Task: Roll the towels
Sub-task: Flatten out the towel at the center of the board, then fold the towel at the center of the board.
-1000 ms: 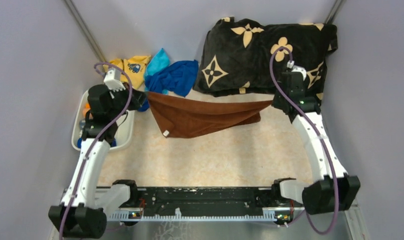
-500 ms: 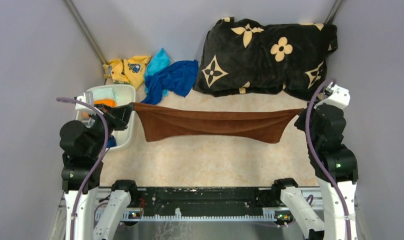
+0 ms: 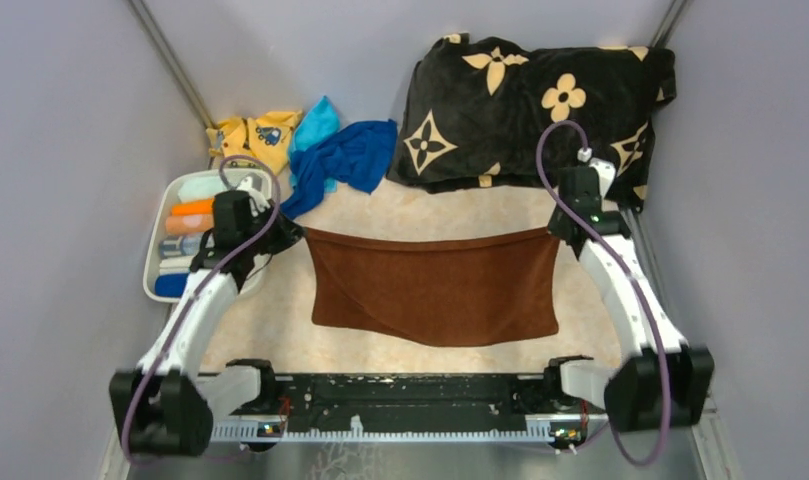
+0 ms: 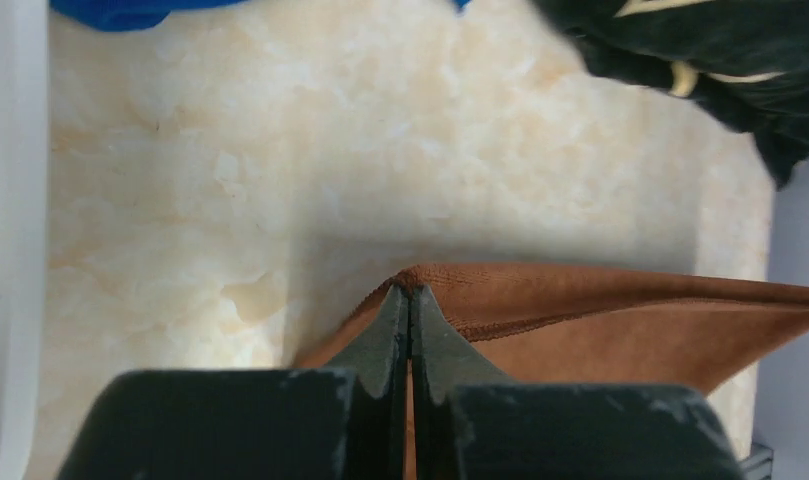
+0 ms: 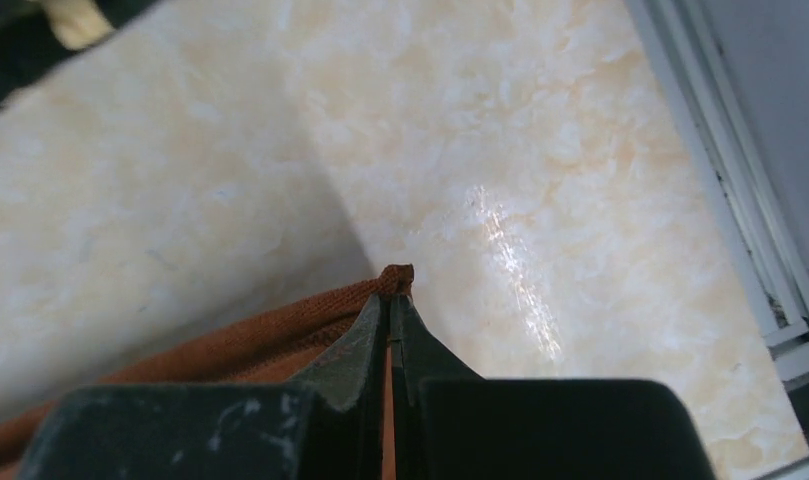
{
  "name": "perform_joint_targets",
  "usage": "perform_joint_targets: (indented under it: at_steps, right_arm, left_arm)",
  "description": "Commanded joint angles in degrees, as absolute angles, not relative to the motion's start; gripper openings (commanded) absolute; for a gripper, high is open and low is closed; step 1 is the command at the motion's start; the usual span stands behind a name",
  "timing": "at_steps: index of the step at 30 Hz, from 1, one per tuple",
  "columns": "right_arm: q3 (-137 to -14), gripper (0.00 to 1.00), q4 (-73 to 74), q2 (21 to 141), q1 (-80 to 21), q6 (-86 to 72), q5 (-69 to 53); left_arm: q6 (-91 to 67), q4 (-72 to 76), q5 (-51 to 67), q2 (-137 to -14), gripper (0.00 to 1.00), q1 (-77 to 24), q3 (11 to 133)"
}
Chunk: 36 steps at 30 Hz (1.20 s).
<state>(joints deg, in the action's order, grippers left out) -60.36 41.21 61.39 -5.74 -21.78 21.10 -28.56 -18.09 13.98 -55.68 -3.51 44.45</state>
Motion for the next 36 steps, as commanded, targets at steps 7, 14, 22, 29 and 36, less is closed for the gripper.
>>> perform_joint_targets:
  at_steps: [7, 14, 22, 29, 36]
  right_arm:
    - [-64.8, 0.00, 13.9, 92.2, 4.4, -22.7, 10.6]
    - [-73.4, 0.00, 11.0, 103.9, 7.3, -21.4, 4.1]
    - [-77.9, 0.00, 14.8, 107.4, 7.7, -20.1, 2.3]
    - [-70.3, 0.00, 18.1, 99.1, 7.7, -22.3, 5.3]
    - [-63.3, 0.00, 22.0, 91.1, 8.7, -24.5, 9.9]
  left_arm:
    - [-28.1, -2.8, 17.7, -94.2, 0.00, -3.5, 58.2]
    - [-28.4, -0.6, 19.3, -107.0, 0.00, -3.4, 68.9]
    - [-27.6, -2.0, 18.8, -108.2, 0.00, -3.3, 71.0]
    - [-27.7, -2.8, 18.1, -100.9, 0.00, -3.3, 63.8]
    - [-29.3, -3.2, 19.2, -92.7, 0.00, -3.3, 56.1]
